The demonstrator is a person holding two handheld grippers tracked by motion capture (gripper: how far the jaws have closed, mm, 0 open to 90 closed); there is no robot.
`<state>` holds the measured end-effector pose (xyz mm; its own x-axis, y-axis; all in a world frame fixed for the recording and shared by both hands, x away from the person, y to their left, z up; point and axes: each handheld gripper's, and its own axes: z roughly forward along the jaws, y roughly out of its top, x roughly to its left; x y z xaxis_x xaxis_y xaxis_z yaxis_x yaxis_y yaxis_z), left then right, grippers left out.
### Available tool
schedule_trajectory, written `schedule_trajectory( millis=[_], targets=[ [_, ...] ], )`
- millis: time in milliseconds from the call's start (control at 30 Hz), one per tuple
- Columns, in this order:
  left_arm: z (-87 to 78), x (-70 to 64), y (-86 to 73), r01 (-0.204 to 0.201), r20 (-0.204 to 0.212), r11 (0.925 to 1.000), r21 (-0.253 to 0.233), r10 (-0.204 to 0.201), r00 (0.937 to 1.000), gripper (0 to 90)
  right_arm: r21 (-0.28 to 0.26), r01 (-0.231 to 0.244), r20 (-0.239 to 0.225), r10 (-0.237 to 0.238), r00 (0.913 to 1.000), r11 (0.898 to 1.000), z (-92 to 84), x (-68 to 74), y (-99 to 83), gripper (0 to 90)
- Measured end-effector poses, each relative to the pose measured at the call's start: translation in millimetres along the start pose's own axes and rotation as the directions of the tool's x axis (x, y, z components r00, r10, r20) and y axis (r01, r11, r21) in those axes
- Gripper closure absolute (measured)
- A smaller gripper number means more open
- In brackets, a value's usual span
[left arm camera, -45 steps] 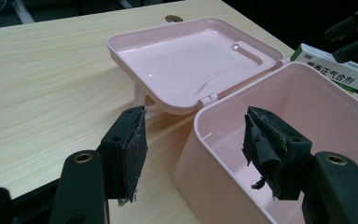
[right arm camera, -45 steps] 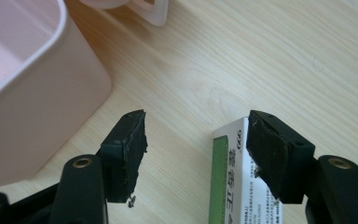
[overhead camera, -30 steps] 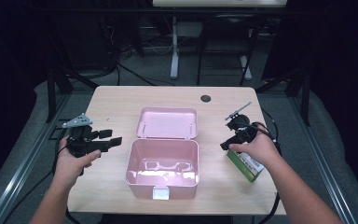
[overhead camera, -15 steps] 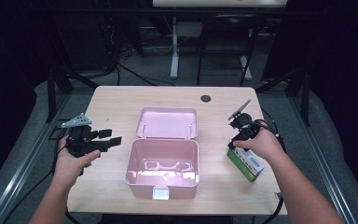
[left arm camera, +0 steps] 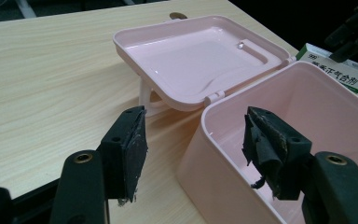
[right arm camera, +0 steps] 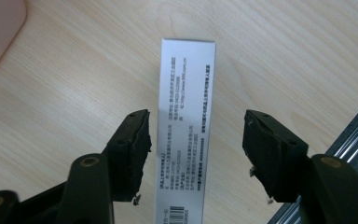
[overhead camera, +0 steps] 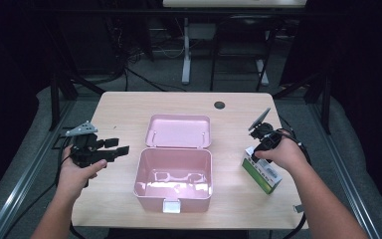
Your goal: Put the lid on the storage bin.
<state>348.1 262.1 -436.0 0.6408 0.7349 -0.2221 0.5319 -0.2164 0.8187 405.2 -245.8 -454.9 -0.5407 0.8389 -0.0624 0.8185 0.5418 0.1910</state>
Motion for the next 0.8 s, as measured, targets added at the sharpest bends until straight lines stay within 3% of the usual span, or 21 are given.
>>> schedule_trajectory(
  millis=[200,800],
  targets=[
    [0.8,0.1,-0.4,0.002,-0.003,1.0000,0.007,-0.002,1.0000,39.2,0.035,0.019,-0.007,-0.019,0.9998,0.999,4.1,-0.3,-5.0,44.8],
    [1.5,1.9,-1.3,0.010,-0.015,0.9998,0.014,-0.010,0.9998,39.3,0.090,0.012,-0.056,-0.007,0.9984,0.996,20.5,0.8,-10.4,57.6]
  ],
)
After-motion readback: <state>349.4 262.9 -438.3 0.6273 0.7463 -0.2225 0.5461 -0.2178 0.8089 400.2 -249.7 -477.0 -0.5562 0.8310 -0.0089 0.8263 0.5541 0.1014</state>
